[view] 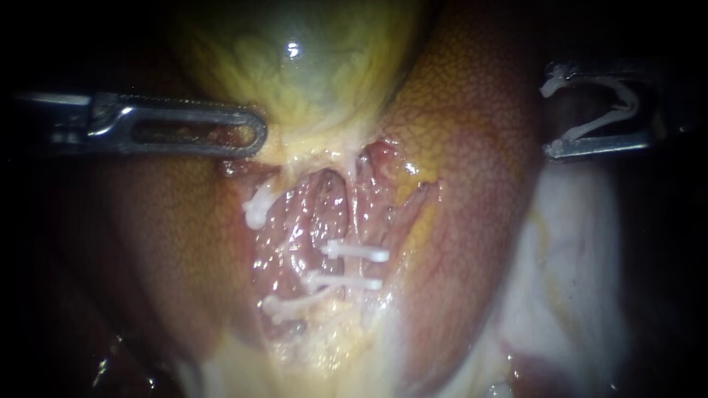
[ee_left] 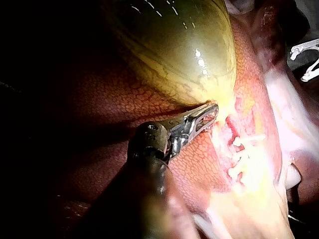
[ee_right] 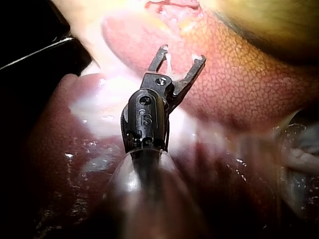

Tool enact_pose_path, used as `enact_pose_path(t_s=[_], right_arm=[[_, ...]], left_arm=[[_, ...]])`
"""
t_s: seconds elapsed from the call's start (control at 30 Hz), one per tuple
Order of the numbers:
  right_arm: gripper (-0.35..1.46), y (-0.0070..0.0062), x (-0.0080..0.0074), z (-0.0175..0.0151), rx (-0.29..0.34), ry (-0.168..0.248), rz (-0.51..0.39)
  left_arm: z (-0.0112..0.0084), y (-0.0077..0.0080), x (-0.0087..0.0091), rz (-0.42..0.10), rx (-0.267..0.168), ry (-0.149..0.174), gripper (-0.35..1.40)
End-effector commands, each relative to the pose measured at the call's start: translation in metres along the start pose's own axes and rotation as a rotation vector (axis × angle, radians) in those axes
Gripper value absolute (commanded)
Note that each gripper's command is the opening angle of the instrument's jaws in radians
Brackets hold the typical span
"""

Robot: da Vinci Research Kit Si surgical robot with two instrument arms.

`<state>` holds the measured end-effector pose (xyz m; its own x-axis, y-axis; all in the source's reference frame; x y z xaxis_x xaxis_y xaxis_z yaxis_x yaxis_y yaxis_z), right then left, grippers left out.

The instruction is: Clipping third clip right tube

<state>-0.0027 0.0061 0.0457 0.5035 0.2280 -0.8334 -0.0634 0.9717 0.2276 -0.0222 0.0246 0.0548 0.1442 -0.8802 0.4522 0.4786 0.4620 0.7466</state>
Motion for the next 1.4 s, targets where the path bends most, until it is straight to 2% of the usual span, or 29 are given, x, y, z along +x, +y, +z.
enact_pose_path(t_s=[0.03, 0.13, 0.27, 0.47, 0.57, 0.73, 0.87, 1.07, 1.4], right_arm=[[0.50, 0.0000, -0.0001, 0.0000, -0.001, -0.001, 0.000], [0.50, 0.0000, -0.0001, 0.0000, 0.001, -0.003, 0.000], [0.50, 0.0000, 0.0000, 0.0001, 0.000, -0.003, 0.001], [0.50, 0.0000, 0.0000, 0.0002, -0.001, -0.004, 0.001], [0.50, 0.0000, 0.0001, 0.0004, 0.001, -0.002, 0.001], [0.50, -0.0001, 0.0006, 0.0010, 0.022, 0.013, -0.004], [0.50, -0.0005, 0.0013, 0.0021, 0.047, 0.035, 0.037], [0.50, -0.0015, 0.0024, 0.0048, 0.075, 0.079, 0.134], [0.49, -0.0034, 0.0034, 0.0100, 0.132, 0.115, 0.296]], left_arm=[[-0.0001, 0.0000, -0.0001, 0.000, 0.001, 0.000, -0.35], [-0.0004, 0.0000, -0.0003, -0.001, 0.003, 0.002, -0.35], [-0.0023, -0.0001, -0.0017, -0.008, 0.003, 0.008, -0.35], [-0.0068, -0.0001, -0.0047, -0.029, -0.015, -0.036, -0.35], [-0.0080, -0.0002, -0.0053, -0.030, -0.021, -0.046, -0.35], [-0.0079, -0.0005, -0.0052, -0.031, -0.025, -0.048, -0.35], [-0.0079, -0.0006, -0.0051, -0.031, -0.026, -0.048, -0.35], [-0.0079, -0.0007, -0.0051, -0.031, -0.027, -0.049, -0.35], [-0.0075, -0.0012, -0.0047, -0.031, -0.032, -0.052, -0.35]])
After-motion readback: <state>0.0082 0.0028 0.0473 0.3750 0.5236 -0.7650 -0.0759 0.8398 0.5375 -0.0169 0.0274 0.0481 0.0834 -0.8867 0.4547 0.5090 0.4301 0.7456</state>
